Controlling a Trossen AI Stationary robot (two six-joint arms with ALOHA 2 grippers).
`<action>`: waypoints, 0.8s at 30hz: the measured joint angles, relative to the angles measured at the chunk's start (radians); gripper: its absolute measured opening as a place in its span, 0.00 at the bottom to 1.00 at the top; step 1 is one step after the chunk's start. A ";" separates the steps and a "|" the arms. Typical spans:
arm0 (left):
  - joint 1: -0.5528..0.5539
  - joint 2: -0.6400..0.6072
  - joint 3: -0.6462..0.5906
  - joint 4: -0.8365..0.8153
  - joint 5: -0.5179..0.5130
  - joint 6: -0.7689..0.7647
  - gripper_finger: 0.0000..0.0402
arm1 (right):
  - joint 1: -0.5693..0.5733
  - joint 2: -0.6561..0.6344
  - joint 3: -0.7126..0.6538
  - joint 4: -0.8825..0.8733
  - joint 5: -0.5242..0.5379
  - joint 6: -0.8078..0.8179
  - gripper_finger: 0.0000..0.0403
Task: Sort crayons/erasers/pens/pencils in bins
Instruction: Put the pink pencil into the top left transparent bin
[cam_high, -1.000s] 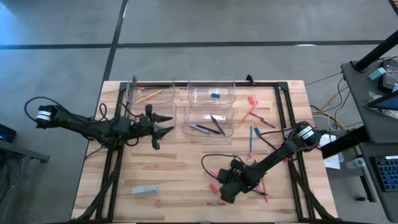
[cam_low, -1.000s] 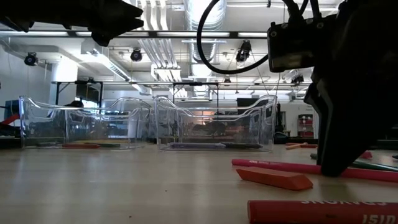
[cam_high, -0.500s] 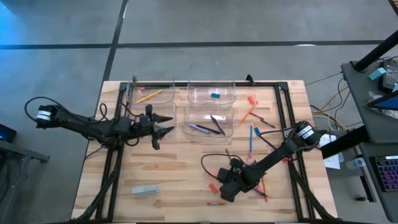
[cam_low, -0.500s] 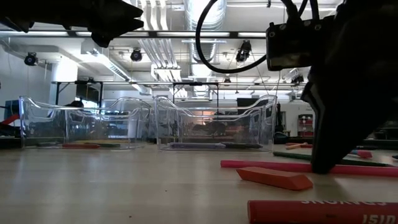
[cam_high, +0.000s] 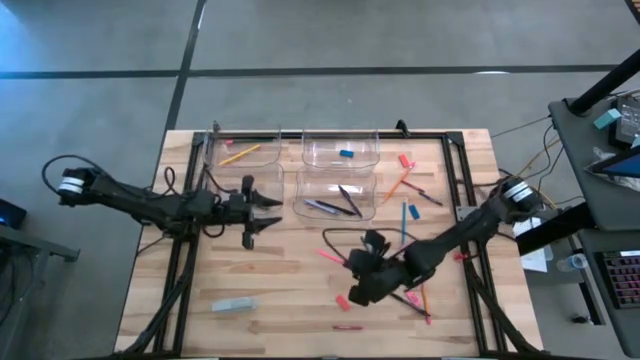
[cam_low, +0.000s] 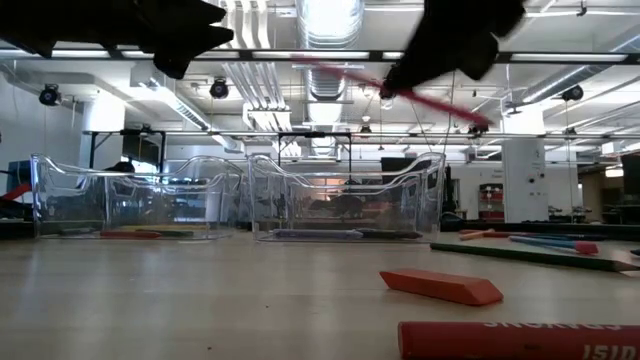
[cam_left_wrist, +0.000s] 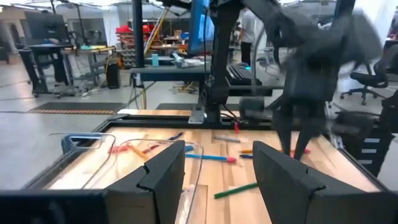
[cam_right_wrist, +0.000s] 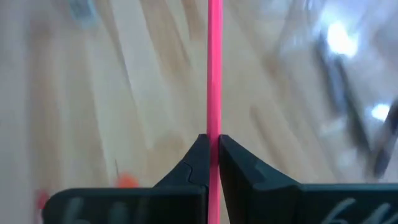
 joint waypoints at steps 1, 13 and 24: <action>0.000 0.019 0.003 0.018 0.001 0.004 0.43 | -0.009 -0.019 -0.012 0.047 0.008 -0.037 0.03; 0.002 0.310 0.113 0.156 0.156 -0.010 0.54 | -0.138 -0.111 -0.184 0.567 -0.039 -0.349 0.03; 0.003 0.492 0.242 0.156 0.170 -0.020 0.75 | -0.167 -0.115 -0.188 0.614 -0.057 -0.373 0.03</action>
